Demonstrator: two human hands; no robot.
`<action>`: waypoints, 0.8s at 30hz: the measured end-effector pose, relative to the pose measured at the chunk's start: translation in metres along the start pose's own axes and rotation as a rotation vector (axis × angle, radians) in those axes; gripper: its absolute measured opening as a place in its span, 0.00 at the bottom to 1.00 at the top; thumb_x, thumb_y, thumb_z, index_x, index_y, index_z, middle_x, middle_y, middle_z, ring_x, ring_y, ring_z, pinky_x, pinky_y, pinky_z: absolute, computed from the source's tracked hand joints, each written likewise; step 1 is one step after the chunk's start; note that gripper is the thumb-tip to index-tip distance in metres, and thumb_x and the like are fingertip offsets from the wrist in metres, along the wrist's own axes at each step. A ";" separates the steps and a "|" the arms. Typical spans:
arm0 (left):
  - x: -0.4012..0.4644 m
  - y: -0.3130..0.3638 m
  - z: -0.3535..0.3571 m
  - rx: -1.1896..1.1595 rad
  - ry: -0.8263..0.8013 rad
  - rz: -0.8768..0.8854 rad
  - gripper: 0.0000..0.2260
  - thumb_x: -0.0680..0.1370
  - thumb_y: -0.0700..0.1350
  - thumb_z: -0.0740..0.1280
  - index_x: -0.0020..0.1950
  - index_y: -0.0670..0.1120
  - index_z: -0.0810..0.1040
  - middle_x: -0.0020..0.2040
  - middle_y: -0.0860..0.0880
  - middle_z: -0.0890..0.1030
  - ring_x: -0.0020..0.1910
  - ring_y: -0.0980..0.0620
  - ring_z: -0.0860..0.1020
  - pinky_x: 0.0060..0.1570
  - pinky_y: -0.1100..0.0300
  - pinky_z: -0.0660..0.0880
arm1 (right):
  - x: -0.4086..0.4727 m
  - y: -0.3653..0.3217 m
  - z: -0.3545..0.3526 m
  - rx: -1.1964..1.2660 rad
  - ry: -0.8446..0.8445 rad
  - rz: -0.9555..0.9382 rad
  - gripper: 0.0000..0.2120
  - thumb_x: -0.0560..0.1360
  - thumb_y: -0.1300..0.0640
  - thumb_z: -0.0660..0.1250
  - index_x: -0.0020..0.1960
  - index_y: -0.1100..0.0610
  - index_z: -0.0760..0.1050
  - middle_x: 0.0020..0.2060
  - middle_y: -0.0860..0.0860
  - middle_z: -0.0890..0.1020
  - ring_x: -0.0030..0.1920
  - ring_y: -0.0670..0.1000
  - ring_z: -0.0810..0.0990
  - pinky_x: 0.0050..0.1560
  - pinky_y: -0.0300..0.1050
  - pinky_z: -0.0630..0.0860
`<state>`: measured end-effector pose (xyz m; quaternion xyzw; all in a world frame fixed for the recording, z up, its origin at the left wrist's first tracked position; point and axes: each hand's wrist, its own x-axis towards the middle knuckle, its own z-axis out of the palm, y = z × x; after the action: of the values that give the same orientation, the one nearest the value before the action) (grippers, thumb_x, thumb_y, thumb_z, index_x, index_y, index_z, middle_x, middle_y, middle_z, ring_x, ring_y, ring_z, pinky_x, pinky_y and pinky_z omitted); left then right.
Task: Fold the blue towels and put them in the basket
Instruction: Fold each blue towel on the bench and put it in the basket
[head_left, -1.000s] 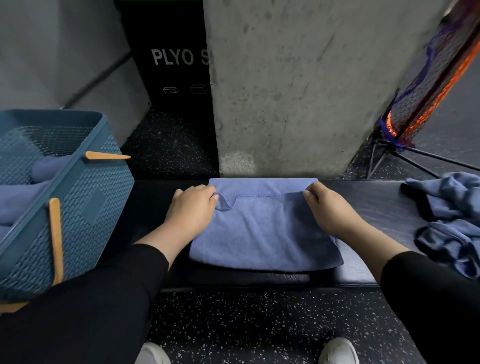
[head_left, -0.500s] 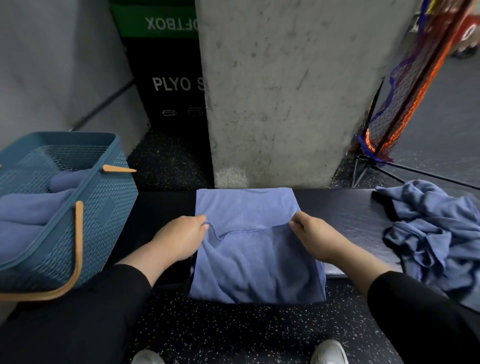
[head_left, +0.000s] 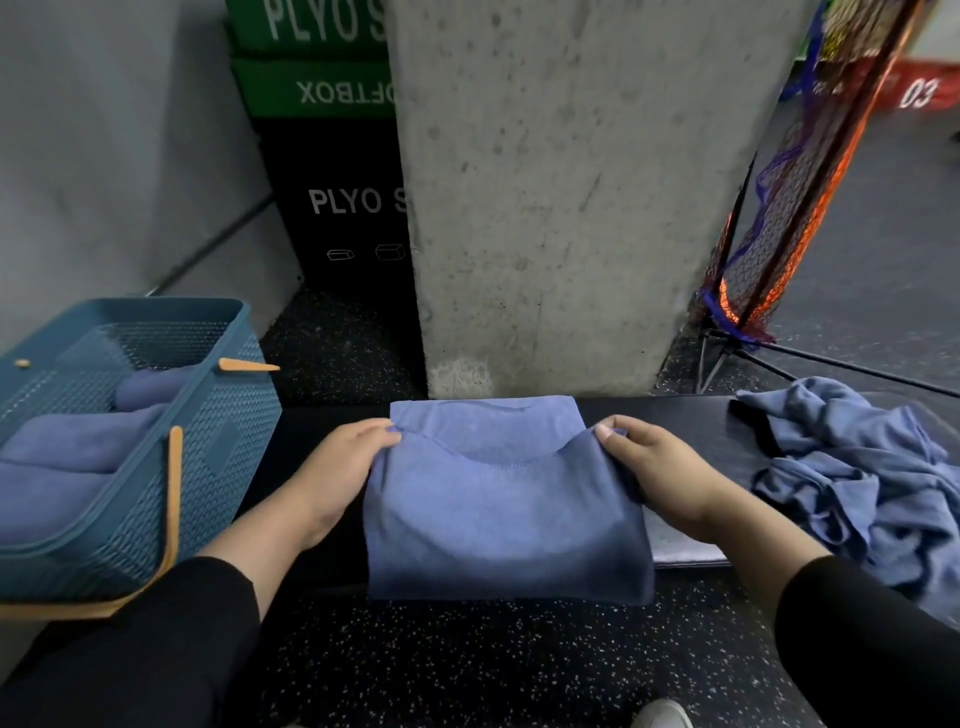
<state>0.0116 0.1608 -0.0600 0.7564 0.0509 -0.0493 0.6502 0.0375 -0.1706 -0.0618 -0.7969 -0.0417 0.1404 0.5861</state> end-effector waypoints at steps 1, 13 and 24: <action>0.001 0.003 0.000 -0.107 -0.006 -0.028 0.18 0.82 0.39 0.60 0.33 0.50 0.77 0.36 0.50 0.78 0.38 0.56 0.74 0.41 0.56 0.68 | 0.000 -0.006 -0.001 0.034 0.014 -0.008 0.14 0.83 0.48 0.61 0.42 0.54 0.75 0.33 0.49 0.71 0.35 0.47 0.67 0.35 0.43 0.63; 0.079 -0.016 0.000 0.369 0.360 0.130 0.13 0.84 0.47 0.60 0.44 0.43 0.77 0.39 0.43 0.79 0.37 0.52 0.74 0.38 0.54 0.69 | 0.084 -0.018 0.012 -0.211 0.311 -0.027 0.10 0.82 0.53 0.59 0.48 0.55 0.77 0.43 0.51 0.82 0.43 0.49 0.77 0.43 0.45 0.70; 0.074 -0.042 0.011 1.014 0.119 -0.001 0.16 0.86 0.50 0.53 0.38 0.49 0.62 0.37 0.51 0.71 0.42 0.43 0.72 0.43 0.52 0.63 | 0.089 0.012 0.021 -0.699 0.106 0.125 0.09 0.82 0.56 0.57 0.48 0.58 0.74 0.42 0.52 0.79 0.45 0.55 0.76 0.42 0.46 0.65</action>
<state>0.0794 0.1573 -0.1129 0.9783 0.0581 -0.0249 0.1974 0.1157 -0.1339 -0.0942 -0.9565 -0.0078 0.1116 0.2695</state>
